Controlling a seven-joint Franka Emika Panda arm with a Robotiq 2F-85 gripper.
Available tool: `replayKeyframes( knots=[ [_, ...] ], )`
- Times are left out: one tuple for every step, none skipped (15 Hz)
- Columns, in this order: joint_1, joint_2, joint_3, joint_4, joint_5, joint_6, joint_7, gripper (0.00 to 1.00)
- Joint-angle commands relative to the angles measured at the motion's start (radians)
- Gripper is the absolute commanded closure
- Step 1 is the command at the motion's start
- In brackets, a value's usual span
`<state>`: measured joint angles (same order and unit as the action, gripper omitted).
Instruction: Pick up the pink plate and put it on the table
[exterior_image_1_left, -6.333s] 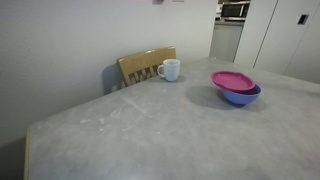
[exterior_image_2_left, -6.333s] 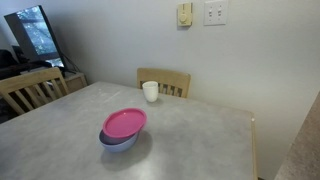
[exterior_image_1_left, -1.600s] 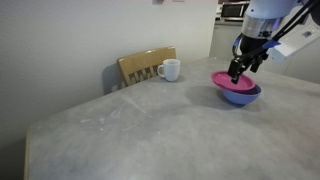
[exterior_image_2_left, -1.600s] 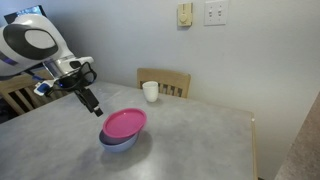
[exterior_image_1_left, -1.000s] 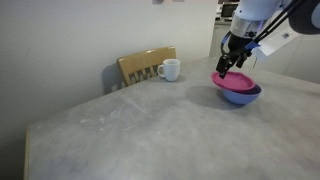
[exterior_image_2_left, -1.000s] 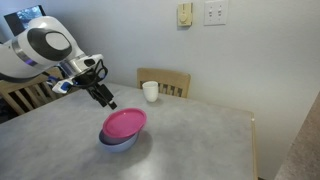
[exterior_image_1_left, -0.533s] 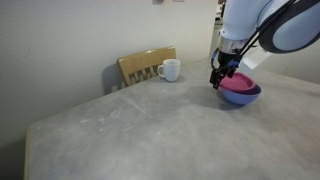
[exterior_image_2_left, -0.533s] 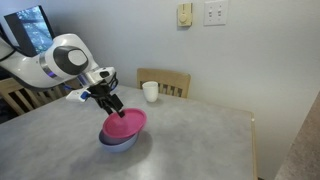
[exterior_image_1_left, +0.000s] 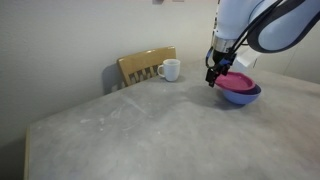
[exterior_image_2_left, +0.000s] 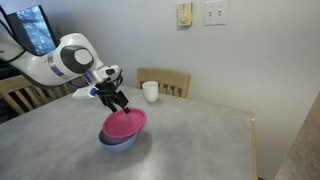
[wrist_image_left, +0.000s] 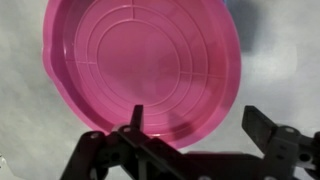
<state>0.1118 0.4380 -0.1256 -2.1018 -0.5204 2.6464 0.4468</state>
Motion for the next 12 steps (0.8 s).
replayKeyframes(
  knots=[
    [0.012,0.028,-0.011,0.034,0.046,-0.011,-0.07,0.0],
    [0.009,0.032,-0.008,0.035,0.06,-0.017,-0.083,0.0],
    [0.004,0.04,-0.006,0.036,0.078,-0.019,-0.092,0.0],
    [0.004,0.045,-0.008,0.035,0.09,-0.017,-0.097,0.0],
    [0.006,0.051,-0.011,0.033,0.102,-0.017,-0.095,0.0],
    [0.007,0.057,-0.012,0.031,0.112,-0.013,-0.096,0.0],
    [0.01,0.063,-0.014,0.031,0.119,-0.014,-0.094,0.0],
    [0.011,0.067,-0.015,0.031,0.124,-0.015,-0.093,0.0],
    [0.013,0.072,-0.017,0.031,0.129,-0.014,-0.091,0.23],
    [0.014,0.074,-0.019,0.033,0.132,-0.012,-0.089,0.28],
    [0.015,0.072,-0.019,0.032,0.136,-0.015,-0.09,0.34],
    [0.015,0.073,-0.019,0.033,0.138,-0.015,-0.089,0.41]
  ],
)
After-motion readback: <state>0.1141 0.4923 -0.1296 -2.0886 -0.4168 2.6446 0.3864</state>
